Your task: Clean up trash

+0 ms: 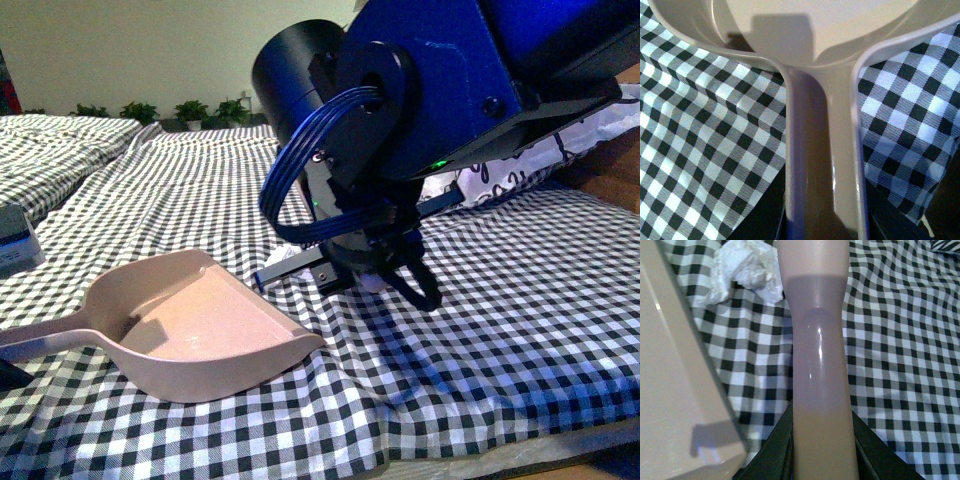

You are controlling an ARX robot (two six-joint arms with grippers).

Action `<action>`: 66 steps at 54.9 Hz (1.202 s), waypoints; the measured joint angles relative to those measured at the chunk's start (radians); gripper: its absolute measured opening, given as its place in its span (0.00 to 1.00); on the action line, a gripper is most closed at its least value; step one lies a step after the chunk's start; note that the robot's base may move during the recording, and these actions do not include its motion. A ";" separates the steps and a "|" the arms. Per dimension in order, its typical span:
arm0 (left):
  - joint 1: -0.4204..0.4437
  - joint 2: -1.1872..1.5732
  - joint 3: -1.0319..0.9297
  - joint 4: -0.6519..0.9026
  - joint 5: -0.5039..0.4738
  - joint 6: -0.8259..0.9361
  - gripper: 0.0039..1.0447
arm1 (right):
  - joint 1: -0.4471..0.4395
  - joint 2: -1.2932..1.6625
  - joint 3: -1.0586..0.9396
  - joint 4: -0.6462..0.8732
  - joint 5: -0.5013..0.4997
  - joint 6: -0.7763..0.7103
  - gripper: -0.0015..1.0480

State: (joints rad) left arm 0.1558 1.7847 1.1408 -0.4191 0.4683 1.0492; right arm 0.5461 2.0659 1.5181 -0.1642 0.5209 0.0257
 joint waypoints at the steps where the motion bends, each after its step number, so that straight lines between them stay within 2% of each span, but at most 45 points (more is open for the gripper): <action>1: 0.000 0.000 0.000 0.000 0.000 0.000 0.25 | -0.008 0.003 0.005 0.001 0.000 -0.003 0.20; 14: 0.000 0.000 0.000 0.000 0.000 0.001 0.25 | -0.072 0.046 0.026 0.004 -0.010 -0.023 0.20; 37: 0.000 0.000 0.000 0.000 0.000 0.002 0.25 | -0.072 0.122 0.026 -0.061 -0.056 0.020 0.20; 66: 0.008 0.000 0.000 0.000 -0.009 0.008 0.25 | 0.011 0.064 0.032 -0.179 -0.295 0.207 0.19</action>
State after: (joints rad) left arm 0.1642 1.7847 1.1404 -0.4194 0.4591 1.0576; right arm 0.5571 2.1296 1.5501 -0.3435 0.2256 0.2325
